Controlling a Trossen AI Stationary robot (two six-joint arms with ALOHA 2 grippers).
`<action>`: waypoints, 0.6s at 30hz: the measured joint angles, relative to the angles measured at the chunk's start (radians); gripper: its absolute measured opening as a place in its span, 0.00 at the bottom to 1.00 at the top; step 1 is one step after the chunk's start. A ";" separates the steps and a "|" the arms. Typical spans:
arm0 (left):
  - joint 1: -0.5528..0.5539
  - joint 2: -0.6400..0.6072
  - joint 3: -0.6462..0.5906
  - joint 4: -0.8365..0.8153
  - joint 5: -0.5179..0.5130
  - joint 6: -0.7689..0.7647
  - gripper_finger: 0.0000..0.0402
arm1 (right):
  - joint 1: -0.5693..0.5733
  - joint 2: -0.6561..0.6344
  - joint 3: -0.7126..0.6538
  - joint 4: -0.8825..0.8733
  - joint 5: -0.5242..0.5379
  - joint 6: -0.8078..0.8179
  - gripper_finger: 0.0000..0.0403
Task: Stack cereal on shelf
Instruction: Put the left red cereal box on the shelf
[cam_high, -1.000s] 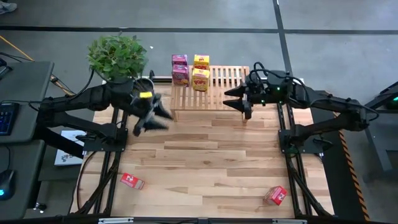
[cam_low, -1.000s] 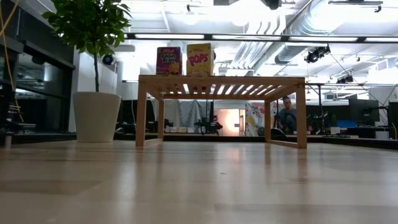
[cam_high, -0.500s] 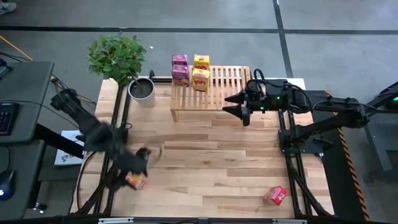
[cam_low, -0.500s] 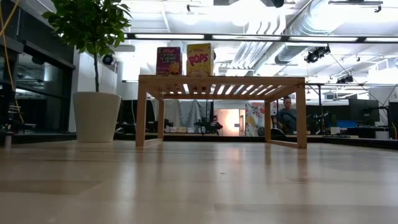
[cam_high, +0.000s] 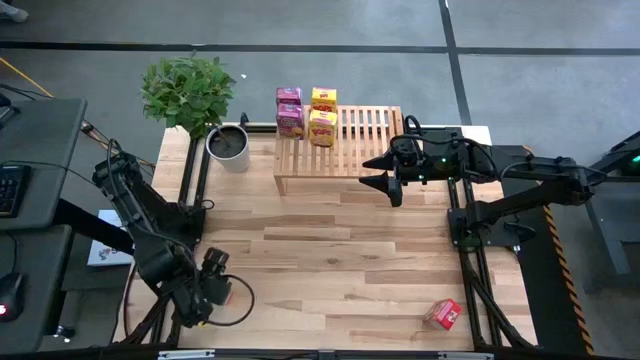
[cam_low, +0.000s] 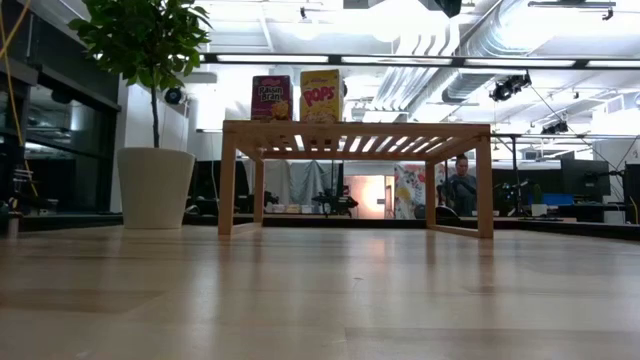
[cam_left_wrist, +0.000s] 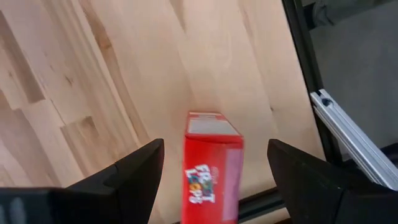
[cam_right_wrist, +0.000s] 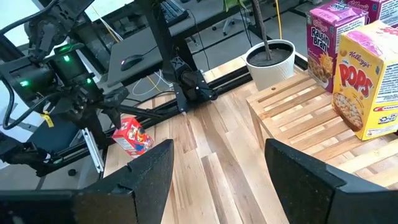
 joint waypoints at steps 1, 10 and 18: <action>-0.011 0.000 0.000 0.000 0.000 -0.009 0.69 | 0.000 0.000 0.000 0.000 0.000 0.000 0.61; -0.064 -0.002 -0.095 0.000 -0.007 0.009 0.69 | -0.002 0.000 0.000 -0.018 0.049 -0.012 0.61; -0.063 -0.002 -0.182 0.071 0.016 -0.010 0.69 | -0.002 0.000 0.000 -0.022 0.056 -0.012 0.61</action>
